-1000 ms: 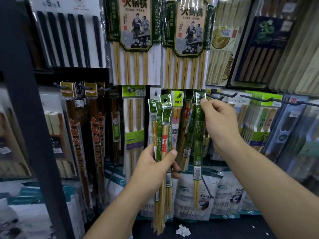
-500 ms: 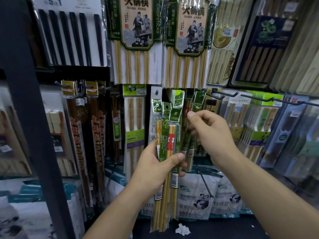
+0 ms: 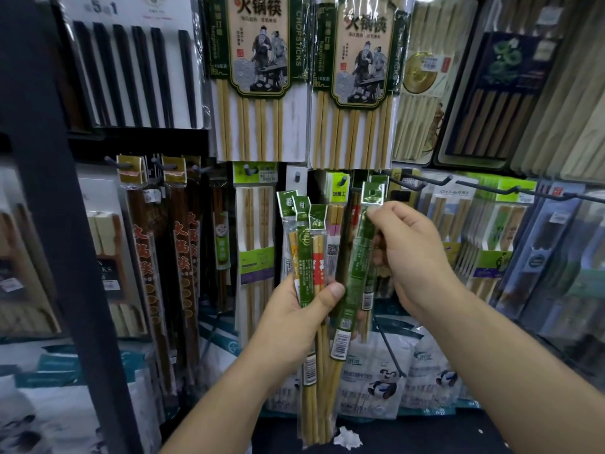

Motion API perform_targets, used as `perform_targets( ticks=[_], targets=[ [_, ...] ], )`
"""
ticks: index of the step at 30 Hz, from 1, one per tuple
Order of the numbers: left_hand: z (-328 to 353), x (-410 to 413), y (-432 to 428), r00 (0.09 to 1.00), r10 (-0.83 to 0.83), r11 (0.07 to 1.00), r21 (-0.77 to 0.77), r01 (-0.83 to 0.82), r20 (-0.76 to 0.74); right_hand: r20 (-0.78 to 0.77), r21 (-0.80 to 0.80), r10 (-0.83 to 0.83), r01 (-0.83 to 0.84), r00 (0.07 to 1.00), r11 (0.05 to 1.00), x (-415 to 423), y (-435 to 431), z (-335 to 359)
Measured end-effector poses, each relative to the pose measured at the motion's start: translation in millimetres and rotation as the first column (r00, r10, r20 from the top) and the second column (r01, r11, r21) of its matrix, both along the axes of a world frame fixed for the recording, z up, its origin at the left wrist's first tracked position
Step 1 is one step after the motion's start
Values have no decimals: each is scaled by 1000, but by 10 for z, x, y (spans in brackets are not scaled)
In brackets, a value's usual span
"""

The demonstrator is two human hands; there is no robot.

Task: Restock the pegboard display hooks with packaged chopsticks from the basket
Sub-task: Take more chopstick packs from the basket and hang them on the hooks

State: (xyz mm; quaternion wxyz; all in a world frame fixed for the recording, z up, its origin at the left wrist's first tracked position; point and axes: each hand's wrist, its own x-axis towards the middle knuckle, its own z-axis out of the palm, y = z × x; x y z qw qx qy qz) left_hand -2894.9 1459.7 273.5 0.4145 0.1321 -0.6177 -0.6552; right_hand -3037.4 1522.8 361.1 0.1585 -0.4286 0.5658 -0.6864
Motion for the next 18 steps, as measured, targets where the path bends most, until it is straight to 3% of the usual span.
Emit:
perform_targets(
  ticks=[7,18],
  targets=[
    [-13,21,-41,1000,3,1000,8,-3,-25,-13,-64,-182,180,983,982,-111,-64,91],
    [-15,17,-52,996,-87,995,35,88,-23,6,-44,-221,221,975,974,-188,-163,148]
  ],
)
